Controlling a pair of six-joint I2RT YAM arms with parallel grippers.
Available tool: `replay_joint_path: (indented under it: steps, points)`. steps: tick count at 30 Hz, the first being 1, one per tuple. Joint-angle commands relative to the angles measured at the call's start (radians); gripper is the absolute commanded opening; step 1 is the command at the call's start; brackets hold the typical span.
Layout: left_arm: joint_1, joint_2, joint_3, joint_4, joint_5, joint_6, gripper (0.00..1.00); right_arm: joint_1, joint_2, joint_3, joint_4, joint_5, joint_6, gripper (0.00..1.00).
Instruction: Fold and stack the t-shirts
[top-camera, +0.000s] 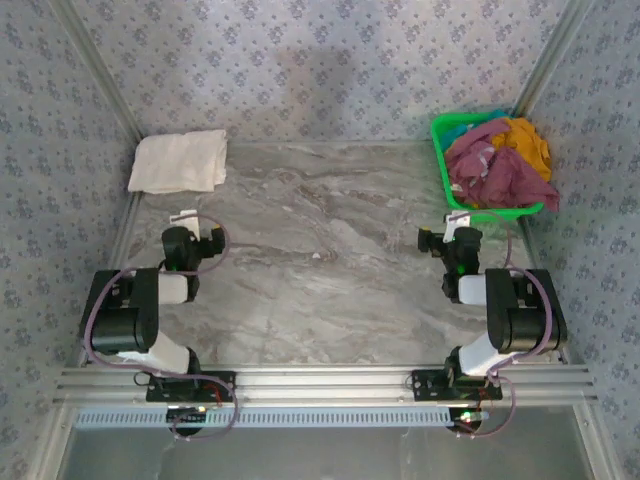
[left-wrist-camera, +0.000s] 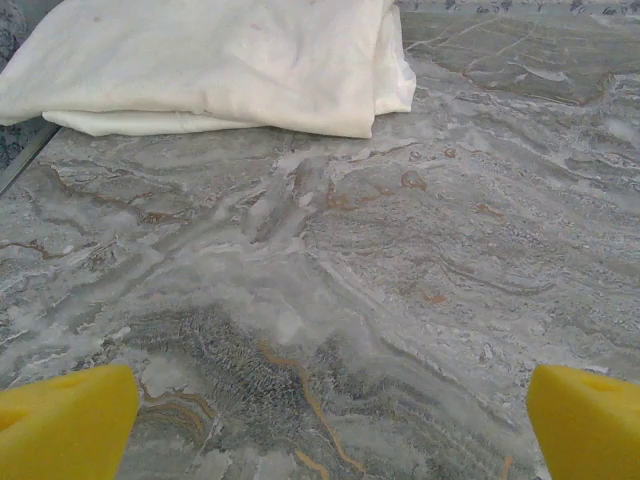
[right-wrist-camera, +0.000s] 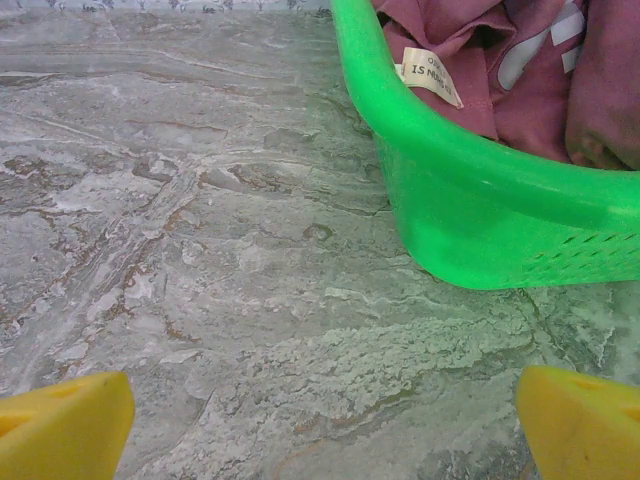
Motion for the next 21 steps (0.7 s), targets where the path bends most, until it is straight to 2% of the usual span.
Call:
replay_joint_path:
  steps: [1, 21]
  points:
    - [-0.001, -0.001, 0.018, 0.004, 0.01, -0.006, 1.0, -0.001, -0.001, 0.014, 0.002, 0.001, 0.016, 1.0]
    - [0.001, -0.001, 0.017, 0.006, 0.015, -0.008, 1.0, 0.006, -0.009, 0.02, -0.005, 0.007, 0.012, 1.0]
